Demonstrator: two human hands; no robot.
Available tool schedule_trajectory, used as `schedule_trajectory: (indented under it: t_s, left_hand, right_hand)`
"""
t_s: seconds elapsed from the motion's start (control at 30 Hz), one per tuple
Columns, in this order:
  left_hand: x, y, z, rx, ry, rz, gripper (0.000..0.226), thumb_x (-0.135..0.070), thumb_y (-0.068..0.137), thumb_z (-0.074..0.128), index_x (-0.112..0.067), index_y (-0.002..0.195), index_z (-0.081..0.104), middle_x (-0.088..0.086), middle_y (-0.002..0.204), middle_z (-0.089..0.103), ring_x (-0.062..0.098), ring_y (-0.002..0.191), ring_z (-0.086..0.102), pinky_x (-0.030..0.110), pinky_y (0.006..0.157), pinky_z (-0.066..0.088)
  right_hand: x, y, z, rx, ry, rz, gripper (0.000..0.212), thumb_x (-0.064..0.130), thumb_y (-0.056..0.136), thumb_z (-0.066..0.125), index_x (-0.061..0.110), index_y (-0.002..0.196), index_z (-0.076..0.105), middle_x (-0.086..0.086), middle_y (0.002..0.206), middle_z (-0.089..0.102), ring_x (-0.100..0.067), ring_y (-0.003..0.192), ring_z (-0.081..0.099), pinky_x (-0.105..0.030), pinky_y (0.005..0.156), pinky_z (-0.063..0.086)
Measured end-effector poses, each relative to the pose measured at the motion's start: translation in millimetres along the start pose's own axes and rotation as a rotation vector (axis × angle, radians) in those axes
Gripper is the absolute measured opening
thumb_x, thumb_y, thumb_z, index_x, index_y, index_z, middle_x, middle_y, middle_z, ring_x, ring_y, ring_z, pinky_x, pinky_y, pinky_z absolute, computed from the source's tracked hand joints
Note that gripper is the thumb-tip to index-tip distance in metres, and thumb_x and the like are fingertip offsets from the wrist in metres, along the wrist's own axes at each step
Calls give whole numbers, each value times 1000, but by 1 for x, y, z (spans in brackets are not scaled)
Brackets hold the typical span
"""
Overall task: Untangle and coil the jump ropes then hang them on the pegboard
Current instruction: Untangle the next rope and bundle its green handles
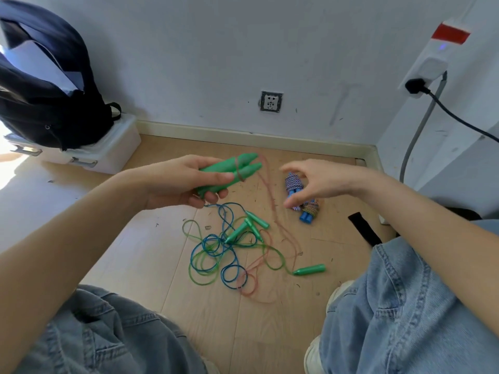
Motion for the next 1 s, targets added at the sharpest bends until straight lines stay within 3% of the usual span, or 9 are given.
schedule_trajectory:
  t_s: [0.1, 0.2, 0.3, 0.47, 0.63, 0.73, 0.83, 0.93, 1.0]
  left_hand:
    - [0, -6, 19, 214, 53, -35, 35, -28, 79, 61, -32, 114, 62, -3, 67, 54, 6, 51, 40, 13, 42, 33]
    - [-3, -11, 25, 318, 66, -26, 38, -30, 78, 65, -35, 116, 61, -4, 68, 52, 7, 52, 37, 12, 43, 31]
    - [3, -16, 24, 362, 120, -97, 32, -31, 79, 64, -25, 110, 64, -3, 67, 51, 6, 50, 37, 12, 41, 30]
    - [21, -10, -11, 52, 204, -281, 31, -27, 83, 62, -10, 109, 56, 0, 60, 52, 6, 44, 40, 13, 36, 32]
    - [19, -5, -41, -249, -28, -201, 18, -15, 92, 54, -7, 107, 55, 6, 70, 47, 6, 44, 44, 12, 36, 33]
    - [14, -3, -36, -203, -44, -157, 15, -12, 91, 54, -8, 105, 57, 6, 71, 52, 6, 48, 48, 13, 39, 37]
    - [14, -2, -20, -84, 70, -174, 22, -14, 89, 57, -7, 109, 57, 2, 68, 56, 6, 52, 49, 14, 42, 39]
    - [11, -4, -3, 86, 152, -164, 33, -21, 80, 63, -10, 111, 59, -2, 67, 58, 6, 56, 50, 14, 48, 41]
    - [9, -6, 2, 158, 171, -149, 37, -25, 75, 65, -14, 110, 61, -3, 68, 57, 6, 57, 50, 14, 49, 42]
  right_hand:
    - [40, -7, 11, 184, 516, -250, 89, 32, 66, 77, 26, 142, 31, 11, 143, 41, 1, 130, 36, -17, 100, 32]
    - [58, -13, 18, 281, 648, -370, 48, 1, 80, 66, 10, 124, 50, 12, 112, 64, 2, 106, 57, -14, 88, 43]
    - [63, -20, 11, 248, 522, -406, 12, 5, 90, 56, 9, 99, 63, 4, 86, 69, -3, 85, 63, -12, 78, 45]
    - [34, -13, -33, -257, 437, -274, 9, 9, 85, 63, 16, 86, 68, -3, 83, 71, -1, 72, 63, -11, 70, 48]
    - [21, -9, -41, -428, 135, -170, 9, 11, 84, 65, 16, 88, 71, 4, 83, 70, -9, 81, 65, -12, 73, 48]
    - [16, -5, -28, -338, -57, -84, 36, 21, 82, 68, 18, 117, 62, 3, 111, 64, -12, 107, 58, -17, 85, 38]
    - [32, -7, -21, -284, 112, -194, 65, 31, 78, 71, 25, 136, 42, 7, 137, 48, -7, 123, 44, -18, 94, 30]
    - [55, -7, -4, -111, 280, -311, 46, 22, 82, 69, 21, 125, 53, 12, 121, 56, 0, 113, 49, -11, 92, 33]
    - [58, -8, 4, -23, 349, -318, 18, 16, 86, 63, 13, 104, 64, 0, 97, 68, -15, 96, 62, -26, 88, 44]
Point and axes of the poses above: each hand's wrist, its own y-axis towards the middle knuckle, its own z-axis out of the palm, x = y × z, the point moved 8 cm from there along y, towards the middle knuckle
